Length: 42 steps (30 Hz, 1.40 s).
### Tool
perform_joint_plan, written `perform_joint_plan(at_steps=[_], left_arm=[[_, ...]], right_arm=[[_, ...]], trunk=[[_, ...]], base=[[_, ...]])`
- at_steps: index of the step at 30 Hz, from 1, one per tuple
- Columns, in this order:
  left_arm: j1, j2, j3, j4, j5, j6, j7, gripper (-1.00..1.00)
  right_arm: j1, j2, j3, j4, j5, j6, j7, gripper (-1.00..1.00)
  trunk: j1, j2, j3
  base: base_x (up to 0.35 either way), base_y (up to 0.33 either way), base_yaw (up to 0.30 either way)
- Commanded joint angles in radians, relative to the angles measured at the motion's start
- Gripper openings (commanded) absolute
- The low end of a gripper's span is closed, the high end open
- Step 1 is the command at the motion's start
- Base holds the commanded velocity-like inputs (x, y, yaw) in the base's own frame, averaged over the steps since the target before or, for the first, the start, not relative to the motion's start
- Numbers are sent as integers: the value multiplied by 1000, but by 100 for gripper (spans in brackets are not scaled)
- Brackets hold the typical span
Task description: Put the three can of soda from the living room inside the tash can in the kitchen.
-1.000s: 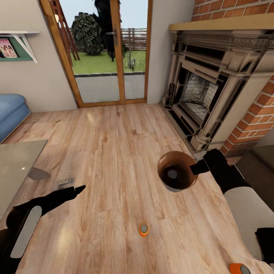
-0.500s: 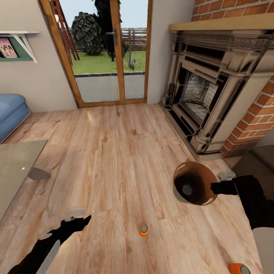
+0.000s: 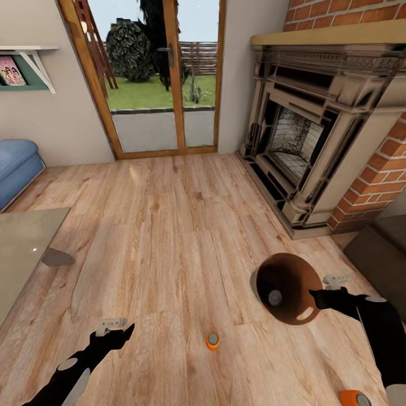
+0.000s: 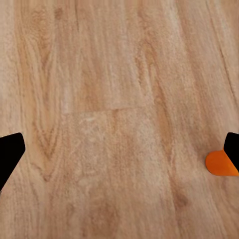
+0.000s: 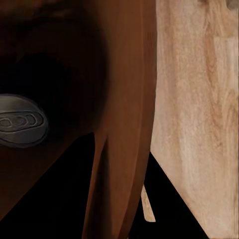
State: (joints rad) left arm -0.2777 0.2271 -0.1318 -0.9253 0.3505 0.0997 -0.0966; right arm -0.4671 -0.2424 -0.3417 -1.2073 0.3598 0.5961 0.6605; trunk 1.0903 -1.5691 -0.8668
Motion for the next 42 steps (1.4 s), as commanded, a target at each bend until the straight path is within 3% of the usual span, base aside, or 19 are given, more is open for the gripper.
perform_joint_plan(at_steps=[1,8,17,30,42], left_arm=[[0,0,1,2,0,-4,1,100],[0,0,2,9,0,-33,1,100],[0,0,2,137,3,-63,2,100],[0,0,0,146,2,-72,3,100],[0,0,2,145,2,-78,9,100]], right_arm=[[10,4,-7,-2,-21,-13,6,-100],[56,19,-52,5,-44,-103,7,-100],[115,30,-146,101,-47,-298,17,-100],[132,31,-155,131,-48,-353,19,-100],[133,31,-155,135,-49,-355,16,-100]], trunk=[[0,0,0],[8,-14,-6],[42,-77,-34],[92,-168,-75],[92,-168,-75]], base=[[0,0,0],[0,0,0],[0,0,0],[0,0,0],[0,0,0]])
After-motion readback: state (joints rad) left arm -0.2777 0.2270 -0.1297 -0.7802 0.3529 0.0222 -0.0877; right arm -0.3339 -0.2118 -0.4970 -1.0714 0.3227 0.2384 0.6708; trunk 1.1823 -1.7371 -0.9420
